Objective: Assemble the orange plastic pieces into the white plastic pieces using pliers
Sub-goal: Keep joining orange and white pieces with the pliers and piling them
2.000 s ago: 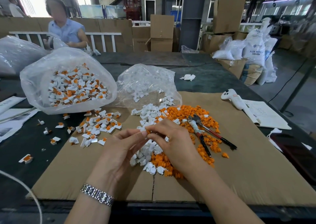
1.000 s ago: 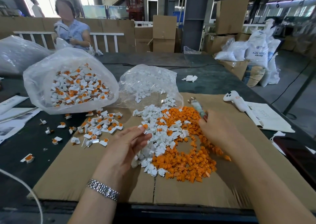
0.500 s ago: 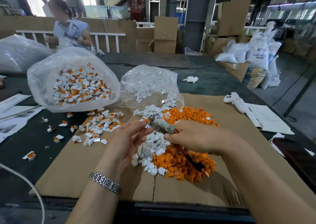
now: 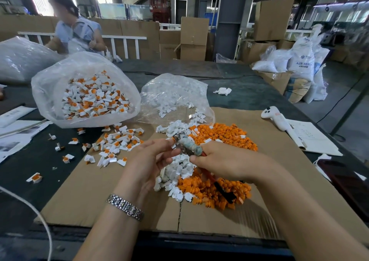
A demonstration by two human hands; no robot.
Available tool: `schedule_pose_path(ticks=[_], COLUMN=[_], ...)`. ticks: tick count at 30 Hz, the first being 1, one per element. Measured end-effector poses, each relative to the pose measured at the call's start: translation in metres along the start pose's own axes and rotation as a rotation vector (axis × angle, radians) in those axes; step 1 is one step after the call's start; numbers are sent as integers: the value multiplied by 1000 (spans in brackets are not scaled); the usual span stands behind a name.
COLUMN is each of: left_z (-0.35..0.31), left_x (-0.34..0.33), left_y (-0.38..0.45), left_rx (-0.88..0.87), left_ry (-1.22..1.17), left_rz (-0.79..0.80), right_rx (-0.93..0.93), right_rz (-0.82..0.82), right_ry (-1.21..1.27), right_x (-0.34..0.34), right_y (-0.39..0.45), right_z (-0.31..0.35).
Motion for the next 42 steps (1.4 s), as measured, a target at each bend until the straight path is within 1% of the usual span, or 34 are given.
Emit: schedule_pose_path(ticks=[3, 8, 12, 17, 19, 22, 25, 27, 30, 31, 33, 35, 37, 38, 39, 40, 42], left_z=[-1, 2, 3, 5, 0, -6, -8, -8, -11, -13, -26, -43, -55, -60, -62, -60, -47], left_x=[-2, 0, 2, 6, 6, 6, 8, 11, 26, 34, 59, 85, 103, 104, 101, 94, 73], left_y=[-1, -1, -1, -2, -2, -4, -5, -4, -3, -3, -4, -5, -8, -9, -8, -5, 1], left_rx=[10, 43, 56, 70, 45, -3, -21, -31, -71, -89, -150, -228, -296, -329, -351, -361, -352], left_ry=[5, -47, -39, -61, -57, 10, 48, 62, 150, 194, 332, 429, 491, 581, 690, 784, 935], left_rz=[11, 20, 27, 43, 38, 23, 16, 9, -59, -102, -241, -399, -512, -531, -509, -454, -283], right_rx=[15, -13, -27, -16, -20, -37, -41, -59, -106, -133, -214, -313, -415, -461, -497, -519, -537], right_rz=[-18, -115, -175, -114, -45, 57, 72, 33, -118, -183, -325, -444, -495, -499, -497, -498, -520], right_ry=[-12, -15, -22, 22, 126, 271, 261, 210, 38, -38, -186, -255, -287, -310, -335, -360, -426], right_x=[2, -4, -7, -5, -8, -8, -6, 0, 18, 25, 38, 46, 46, 45, 42, 40, 37], right_y=[-1, 9, 13, 12, 9, 2, 0, 2, 10, 13, 17, 18, 19, 18, 19, 19, 20], right_z=[3, 1, -3, -5, -7, -10, -13, -19, -36, -44, -65, -89, -113, -122, -129, -134, -139])
Point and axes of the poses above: each hand's wrist, its own y-axis towards the middle knuckle, its own x-axis out of the back of the hand, z = x × y, the point moved 10 cm from there along y, towards the middle knuckle, and after that the axes turned 1 degree about -y, right-handed, at the moved point
